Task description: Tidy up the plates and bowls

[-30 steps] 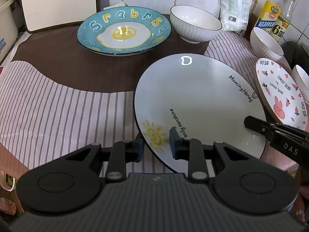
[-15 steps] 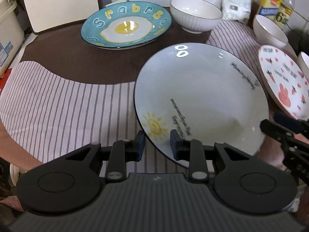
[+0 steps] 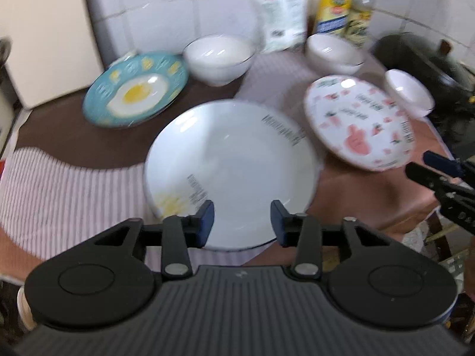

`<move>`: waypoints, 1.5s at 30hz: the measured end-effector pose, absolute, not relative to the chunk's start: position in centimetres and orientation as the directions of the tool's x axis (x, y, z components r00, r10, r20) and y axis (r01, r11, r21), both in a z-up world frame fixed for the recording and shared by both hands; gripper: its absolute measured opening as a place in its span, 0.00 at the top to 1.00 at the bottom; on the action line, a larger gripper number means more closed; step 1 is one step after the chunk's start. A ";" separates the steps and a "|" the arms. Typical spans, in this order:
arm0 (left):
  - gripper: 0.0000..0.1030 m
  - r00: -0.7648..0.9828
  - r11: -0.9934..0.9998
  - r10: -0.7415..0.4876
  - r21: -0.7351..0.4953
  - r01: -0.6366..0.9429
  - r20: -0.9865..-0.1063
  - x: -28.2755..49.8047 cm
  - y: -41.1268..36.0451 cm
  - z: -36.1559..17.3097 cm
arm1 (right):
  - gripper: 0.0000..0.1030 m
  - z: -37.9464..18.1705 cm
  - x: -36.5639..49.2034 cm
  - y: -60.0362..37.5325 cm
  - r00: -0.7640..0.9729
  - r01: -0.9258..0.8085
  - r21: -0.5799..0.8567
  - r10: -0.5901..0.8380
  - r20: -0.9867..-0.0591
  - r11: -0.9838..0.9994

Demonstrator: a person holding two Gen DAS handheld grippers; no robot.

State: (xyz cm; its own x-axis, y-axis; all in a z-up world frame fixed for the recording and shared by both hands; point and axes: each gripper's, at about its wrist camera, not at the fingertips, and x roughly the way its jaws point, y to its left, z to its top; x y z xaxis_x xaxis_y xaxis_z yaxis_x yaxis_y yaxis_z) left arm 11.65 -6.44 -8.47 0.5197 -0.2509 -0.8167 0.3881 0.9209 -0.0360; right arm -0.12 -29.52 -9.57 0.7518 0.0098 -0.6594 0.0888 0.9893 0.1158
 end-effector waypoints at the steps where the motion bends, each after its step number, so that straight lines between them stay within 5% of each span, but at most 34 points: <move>1: 0.60 0.521 0.914 -0.264 -0.038 0.403 -0.812 11.8 -7.1 -8.1 | 0.47 -9.5 -0.3 -30.0 0.756 0.099 0.114 -0.001 -0.654 0.988; 11: 0.60 0.544 0.830 -0.325 0.043 0.556 -0.774 13.2 -13.3 -5.6 | 0.44 -10.8 -1.1 -34.2 0.812 0.167 0.196 -0.022 -0.583 0.966; 32: 0.53 0.514 0.808 -0.266 0.101 0.580 -0.815 24.0 -21.2 -12.2 | 0.46 -16.2 3.4 -38.9 0.723 0.394 0.338 -0.062 -0.688 0.855; 37: 0.53 0.445 0.783 -0.266 0.077 0.617 -0.855 25.1 -22.0 -13.3 | 0.52 -16.6 4.1 -38.9 0.716 0.399 0.344 -0.054 -0.696 0.850; 43: 0.57 0.388 0.792 -0.248 0.045 0.609 -0.887 26.4 -23.1 -14.7 | 0.73 -16.8 4.6 -38.7 0.704 0.403 0.341 -0.050 -0.709 0.849; 45: 0.68 0.372 0.790 -0.267 0.019 0.613 -0.889 26.5 -23.2 -14.7 | 0.79 -16.8 4.6 -38.7 0.696 0.412 0.324 -0.064 -0.715 0.852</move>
